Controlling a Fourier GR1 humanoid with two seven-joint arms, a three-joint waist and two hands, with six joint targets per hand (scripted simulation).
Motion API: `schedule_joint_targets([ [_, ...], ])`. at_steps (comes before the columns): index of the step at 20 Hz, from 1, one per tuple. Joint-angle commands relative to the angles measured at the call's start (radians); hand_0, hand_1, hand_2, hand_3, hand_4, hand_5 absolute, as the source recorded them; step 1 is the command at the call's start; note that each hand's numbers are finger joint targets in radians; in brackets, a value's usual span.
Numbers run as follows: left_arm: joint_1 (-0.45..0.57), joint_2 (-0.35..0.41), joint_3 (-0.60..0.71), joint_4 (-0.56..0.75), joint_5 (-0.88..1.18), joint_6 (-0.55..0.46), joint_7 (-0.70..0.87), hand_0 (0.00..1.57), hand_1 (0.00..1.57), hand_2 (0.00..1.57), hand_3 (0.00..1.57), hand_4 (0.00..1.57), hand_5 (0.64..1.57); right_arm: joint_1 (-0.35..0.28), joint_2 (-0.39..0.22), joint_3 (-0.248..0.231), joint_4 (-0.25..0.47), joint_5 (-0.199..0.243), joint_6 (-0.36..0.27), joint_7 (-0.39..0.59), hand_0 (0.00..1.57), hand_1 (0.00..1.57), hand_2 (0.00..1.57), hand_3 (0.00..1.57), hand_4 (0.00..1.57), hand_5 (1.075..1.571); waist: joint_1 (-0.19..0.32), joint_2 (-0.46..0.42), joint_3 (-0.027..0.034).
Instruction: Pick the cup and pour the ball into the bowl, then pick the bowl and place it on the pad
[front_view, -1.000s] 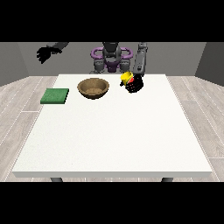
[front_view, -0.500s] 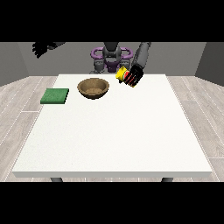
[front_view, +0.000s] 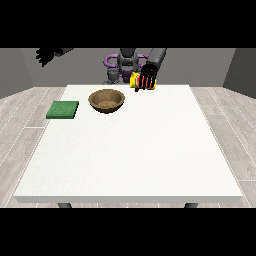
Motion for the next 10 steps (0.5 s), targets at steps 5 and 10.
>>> schedule_joint_targets([
  [5, -0.099, -0.082, -0.198, -0.072, -0.162, -0.178, 0.380, 0.79, 0.79, 1.57, 1.21, 1.01, 1.568, -0.065, 0.040, 0.048, 0.076, 0.040, 0.010, -0.040, 0.00, 0.00, 0.00, 0.00, 0.66, 1.564, -0.049, 0.016, -0.0014],
  [10, -0.091, -0.083, -0.307, -0.146, -0.231, -0.328, 0.458, 0.45, 0.45, 1.56, 1.21, 0.76, 1.569, -0.107, 0.031, 0.042, 0.099, 0.028, -0.005, 0.003, 0.00, 0.00, 0.00, 0.00, 0.66, 1.561, -0.040, -0.004, -0.0022],
])
